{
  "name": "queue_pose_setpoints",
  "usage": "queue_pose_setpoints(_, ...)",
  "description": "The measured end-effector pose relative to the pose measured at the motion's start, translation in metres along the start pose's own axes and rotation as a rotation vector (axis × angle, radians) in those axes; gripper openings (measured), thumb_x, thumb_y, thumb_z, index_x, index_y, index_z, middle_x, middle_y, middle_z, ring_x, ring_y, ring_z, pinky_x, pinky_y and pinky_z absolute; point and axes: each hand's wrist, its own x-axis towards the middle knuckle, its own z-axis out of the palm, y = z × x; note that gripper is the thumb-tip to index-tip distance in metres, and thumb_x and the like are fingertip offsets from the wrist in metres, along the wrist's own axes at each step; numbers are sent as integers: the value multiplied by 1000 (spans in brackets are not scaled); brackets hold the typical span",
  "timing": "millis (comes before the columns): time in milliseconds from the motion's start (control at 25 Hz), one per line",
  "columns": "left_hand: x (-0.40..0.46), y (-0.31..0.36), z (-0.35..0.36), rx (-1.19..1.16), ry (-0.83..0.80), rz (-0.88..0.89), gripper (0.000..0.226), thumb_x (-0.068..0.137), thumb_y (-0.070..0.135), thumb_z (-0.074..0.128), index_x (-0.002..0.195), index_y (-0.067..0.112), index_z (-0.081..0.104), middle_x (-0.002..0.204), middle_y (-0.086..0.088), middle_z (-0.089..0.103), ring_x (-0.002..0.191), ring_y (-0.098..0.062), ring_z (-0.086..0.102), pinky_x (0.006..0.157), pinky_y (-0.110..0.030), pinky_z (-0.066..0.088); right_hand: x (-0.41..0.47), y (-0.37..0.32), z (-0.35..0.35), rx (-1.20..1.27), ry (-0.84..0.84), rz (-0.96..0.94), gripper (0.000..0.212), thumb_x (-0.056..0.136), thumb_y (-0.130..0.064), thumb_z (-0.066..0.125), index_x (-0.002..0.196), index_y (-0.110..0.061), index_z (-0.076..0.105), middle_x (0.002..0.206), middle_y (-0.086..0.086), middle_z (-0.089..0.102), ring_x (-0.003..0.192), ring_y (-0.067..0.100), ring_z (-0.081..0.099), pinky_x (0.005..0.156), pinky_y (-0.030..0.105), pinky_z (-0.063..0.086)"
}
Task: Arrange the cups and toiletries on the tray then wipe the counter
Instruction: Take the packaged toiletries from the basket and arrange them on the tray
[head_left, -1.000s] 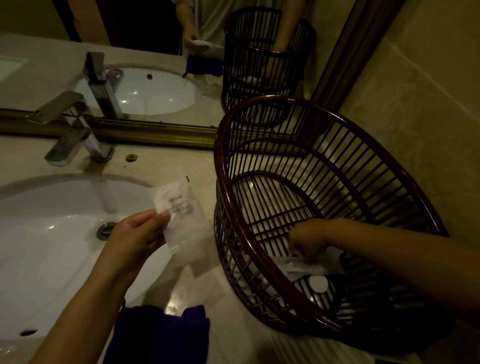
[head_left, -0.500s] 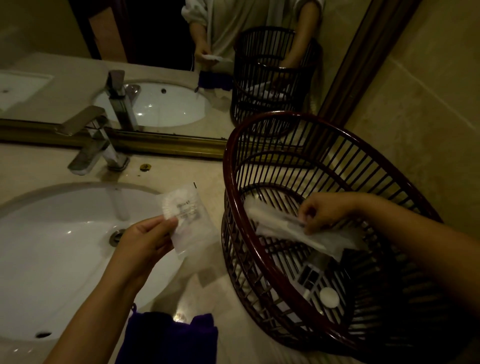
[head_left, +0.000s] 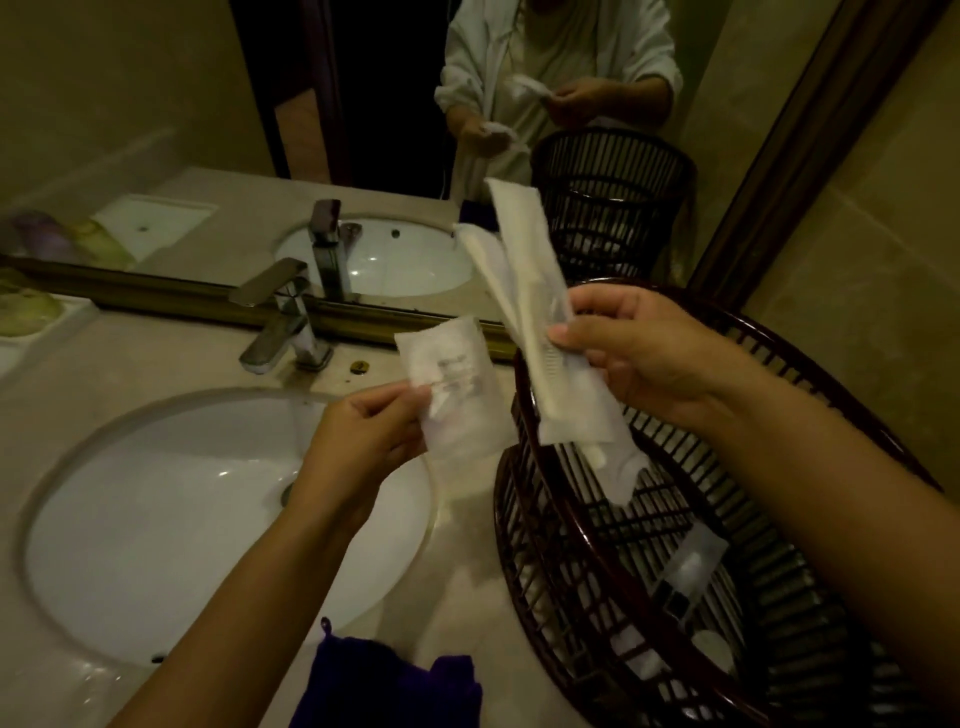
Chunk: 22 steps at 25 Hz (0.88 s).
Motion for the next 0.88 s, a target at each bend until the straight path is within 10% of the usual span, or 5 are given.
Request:
queue_pose_setpoints(120,-3,10,3,-47,-15,14,13,84,14,58,87,15,71,77,0,77,75,-14,72,59,-20,55,7,6,30,-115,56,-6,21,78,3,64,97,-4,62,83,7,68,75,17,68,74,33,58)
queue_pose_setpoints(640,-9,2,7,-60,58,-16,7,75,13,68,78,19,68,74,5,75,75,-13,72,57,-21,56,11,38,59,-569,27,-179,32,72,-8,74,93,-26,57,86,1,68,74,9,68,67,23,59)
queue_pose_setpoints(880,-5,-14,-10,-32,120,-58,18,68,22,68,85,17,66,93,-4,70,76,-10,72,55,-19,56,1,20,-36,-891,18,-208,17,77,-19,67,87,-33,63,87,-8,66,81,-3,63,67,16,54)
